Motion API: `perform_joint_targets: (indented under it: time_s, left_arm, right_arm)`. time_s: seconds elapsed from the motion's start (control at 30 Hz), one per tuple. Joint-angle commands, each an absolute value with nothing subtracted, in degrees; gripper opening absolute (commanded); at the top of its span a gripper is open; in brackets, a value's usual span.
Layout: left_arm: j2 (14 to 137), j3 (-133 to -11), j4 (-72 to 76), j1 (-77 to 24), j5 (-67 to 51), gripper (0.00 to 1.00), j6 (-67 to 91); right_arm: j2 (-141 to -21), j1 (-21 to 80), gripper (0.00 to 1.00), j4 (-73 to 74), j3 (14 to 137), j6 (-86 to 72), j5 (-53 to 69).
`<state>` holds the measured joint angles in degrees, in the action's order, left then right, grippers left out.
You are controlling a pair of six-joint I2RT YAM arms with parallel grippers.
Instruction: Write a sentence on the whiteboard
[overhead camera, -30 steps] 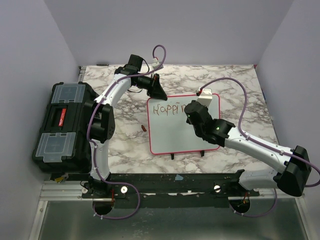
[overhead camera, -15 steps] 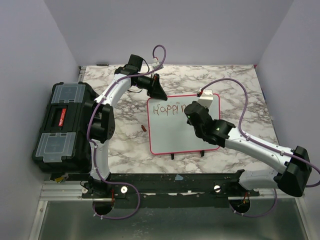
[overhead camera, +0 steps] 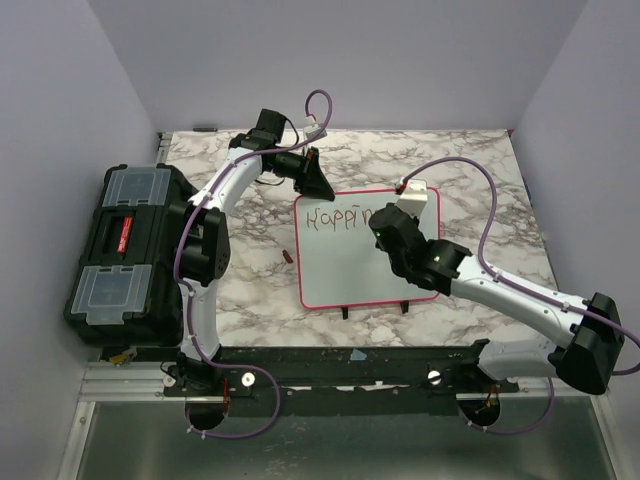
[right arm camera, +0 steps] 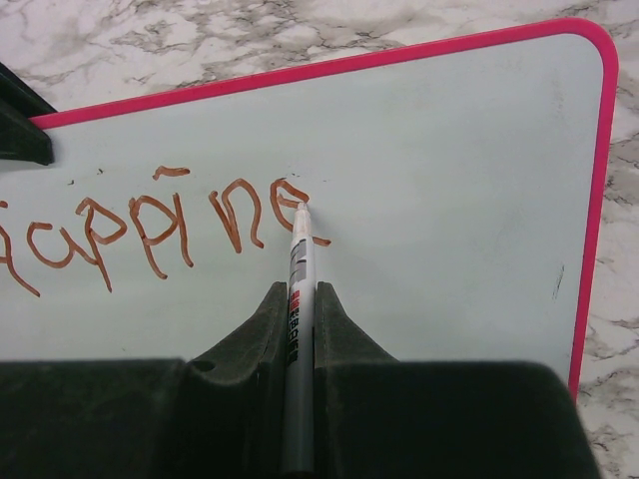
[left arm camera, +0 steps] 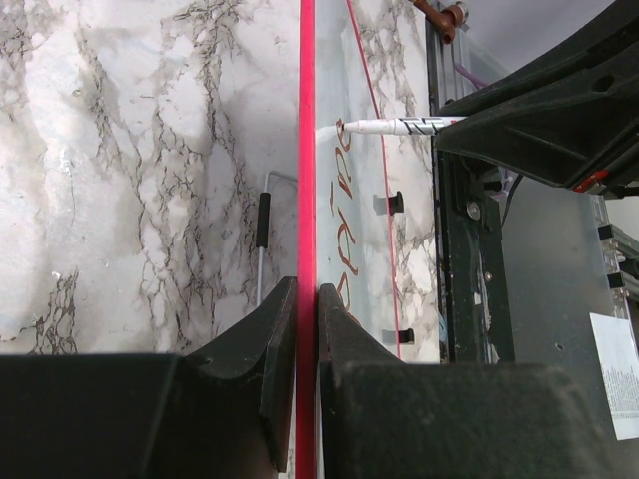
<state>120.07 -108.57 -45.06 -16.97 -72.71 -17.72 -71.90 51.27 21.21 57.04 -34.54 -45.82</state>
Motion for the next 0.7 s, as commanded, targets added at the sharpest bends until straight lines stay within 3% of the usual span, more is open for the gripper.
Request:
perform_joint_targets:
  time_s: [0.0, 0.67]
  left_arm:
    - [116.92, -108.72, -42.28, -16.78, -76.12, 0.00, -19.60]
    - [116.89, -108.63, -42.23, -16.76, -76.17, 0.00, -19.60]
  right_arm:
    - [-70.65, 51.00, 0.01, 23.12, 57.28, -35.08, -47.07]
    - [-69.23, 50.90, 0.01, 24.18, 59.48, -34.79, -48.45]
